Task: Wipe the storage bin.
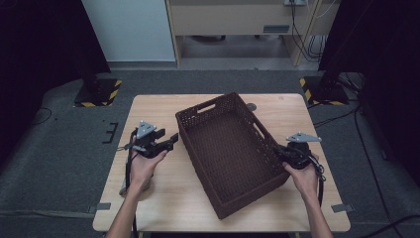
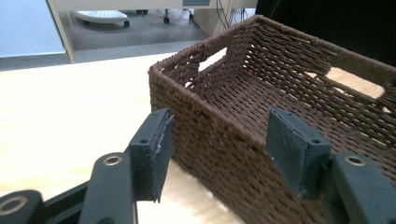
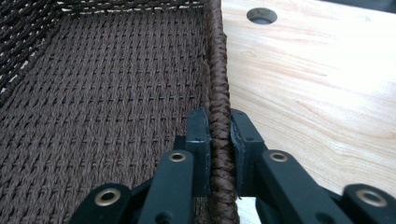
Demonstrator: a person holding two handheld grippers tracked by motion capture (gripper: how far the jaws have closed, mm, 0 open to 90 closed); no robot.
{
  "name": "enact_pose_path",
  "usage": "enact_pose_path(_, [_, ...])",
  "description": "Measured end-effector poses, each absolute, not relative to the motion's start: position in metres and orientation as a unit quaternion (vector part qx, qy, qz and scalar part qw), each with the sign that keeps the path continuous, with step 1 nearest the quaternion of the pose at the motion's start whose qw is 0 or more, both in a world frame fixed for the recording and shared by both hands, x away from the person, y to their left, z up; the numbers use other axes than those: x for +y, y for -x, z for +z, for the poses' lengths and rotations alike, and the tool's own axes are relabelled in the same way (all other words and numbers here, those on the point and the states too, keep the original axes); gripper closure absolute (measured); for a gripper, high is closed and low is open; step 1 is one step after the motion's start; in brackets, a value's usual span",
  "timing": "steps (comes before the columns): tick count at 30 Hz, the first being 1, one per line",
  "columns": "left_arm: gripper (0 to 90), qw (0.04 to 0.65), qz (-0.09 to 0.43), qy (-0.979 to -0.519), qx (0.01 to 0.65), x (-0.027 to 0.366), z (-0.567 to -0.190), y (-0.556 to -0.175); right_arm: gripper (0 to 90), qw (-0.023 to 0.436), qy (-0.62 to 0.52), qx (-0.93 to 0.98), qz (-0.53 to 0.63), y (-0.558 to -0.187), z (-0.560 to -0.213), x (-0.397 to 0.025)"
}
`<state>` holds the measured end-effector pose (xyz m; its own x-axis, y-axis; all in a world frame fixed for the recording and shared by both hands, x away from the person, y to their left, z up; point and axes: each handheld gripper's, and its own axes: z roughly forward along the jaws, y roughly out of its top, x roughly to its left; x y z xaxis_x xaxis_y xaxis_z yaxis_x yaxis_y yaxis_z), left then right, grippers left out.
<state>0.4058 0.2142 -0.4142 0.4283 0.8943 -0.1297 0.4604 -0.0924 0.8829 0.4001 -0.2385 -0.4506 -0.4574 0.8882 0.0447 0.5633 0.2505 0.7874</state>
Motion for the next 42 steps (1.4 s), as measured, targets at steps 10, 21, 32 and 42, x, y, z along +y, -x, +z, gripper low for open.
enact_pose_path(10, [36.8, 0.442, 0.221, -0.729, 0.474, 0.181, -0.44, -0.443, 70.8, 0.236, -0.474, 0.761, 0.375, -0.398, -0.447, -0.234])
enact_pose_path(21, [35.2, 0.437, 0.205, -0.732, 0.481, 0.179, -0.447, -0.439, 70.5, 0.248, -0.484, 0.758, 0.36, -0.412, -0.45, -0.235])
enact_pose_path(32, [34.4, 0.449, 0.214, -0.721, 0.482, 0.18, -0.448, -0.429, 51.5, 0.271, -0.497, 0.736, 0.372, -0.41, -0.437, -0.236])
enact_pose_path(42, [33.4, 0.47, 0.23, -0.712, 0.468, 0.196, -0.437, -0.416, 46.7, 0.261, -0.525, 0.719, 0.375, -0.388, -0.438, -0.247])
